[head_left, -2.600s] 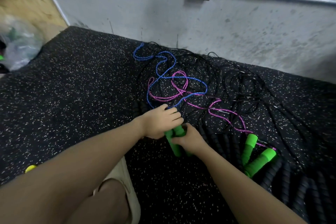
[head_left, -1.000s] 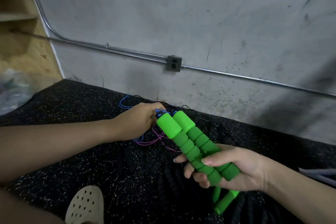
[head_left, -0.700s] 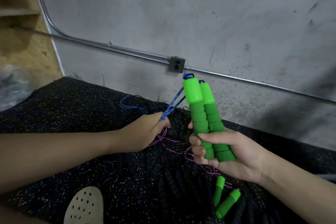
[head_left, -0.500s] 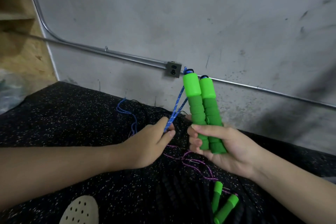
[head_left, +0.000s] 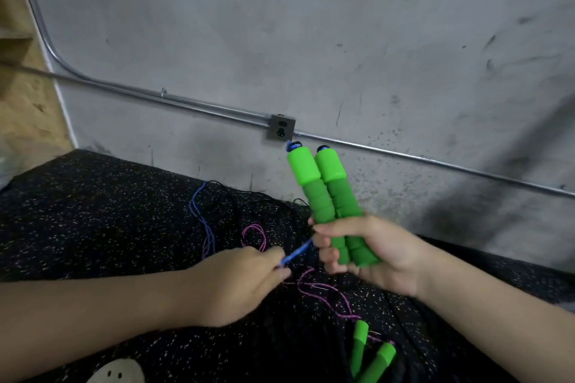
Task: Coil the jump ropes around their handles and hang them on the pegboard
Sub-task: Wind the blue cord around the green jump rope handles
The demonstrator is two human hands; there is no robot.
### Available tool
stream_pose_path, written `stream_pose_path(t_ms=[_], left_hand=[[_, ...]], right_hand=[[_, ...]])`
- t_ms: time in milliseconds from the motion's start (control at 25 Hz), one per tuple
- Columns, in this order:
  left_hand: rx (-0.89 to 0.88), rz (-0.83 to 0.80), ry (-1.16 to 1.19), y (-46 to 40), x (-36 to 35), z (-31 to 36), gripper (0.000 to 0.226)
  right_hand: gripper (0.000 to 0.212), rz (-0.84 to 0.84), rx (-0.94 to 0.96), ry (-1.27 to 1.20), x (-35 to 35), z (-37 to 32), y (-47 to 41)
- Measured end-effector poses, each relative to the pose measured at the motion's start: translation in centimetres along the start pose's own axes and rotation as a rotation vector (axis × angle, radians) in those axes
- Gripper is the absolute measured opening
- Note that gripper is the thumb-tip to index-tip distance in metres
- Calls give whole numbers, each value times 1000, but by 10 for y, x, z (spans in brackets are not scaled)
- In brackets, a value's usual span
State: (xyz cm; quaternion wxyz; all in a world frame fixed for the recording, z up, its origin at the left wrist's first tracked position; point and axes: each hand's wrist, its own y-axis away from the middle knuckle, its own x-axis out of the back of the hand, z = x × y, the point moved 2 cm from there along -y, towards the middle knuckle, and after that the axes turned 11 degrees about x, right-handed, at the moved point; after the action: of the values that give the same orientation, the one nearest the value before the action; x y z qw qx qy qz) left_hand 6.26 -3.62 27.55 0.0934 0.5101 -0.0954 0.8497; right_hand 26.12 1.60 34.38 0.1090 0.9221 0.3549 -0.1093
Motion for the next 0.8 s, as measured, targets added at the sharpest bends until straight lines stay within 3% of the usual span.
stream_pose_path(t_ms=[160,280,440,640,800], left_hand=[[139,79,-142,-1,28,-11,34],[122,185,-259,-7,43,-6,42],[-3,294,-248,-9,56,12,44],[-162,361,-256,-12,66,23,44],[-156,368,-171,-14,63,30,48]], right_hand=[[13,354,18,441,61,-19,-22],[3,467,-11,893,93,-16,-26],[20,327,-141,1546,84,0,-20],[17,64,-212,1807,50,23,-15],[20,-195,-97,2031,23,30,-8]])
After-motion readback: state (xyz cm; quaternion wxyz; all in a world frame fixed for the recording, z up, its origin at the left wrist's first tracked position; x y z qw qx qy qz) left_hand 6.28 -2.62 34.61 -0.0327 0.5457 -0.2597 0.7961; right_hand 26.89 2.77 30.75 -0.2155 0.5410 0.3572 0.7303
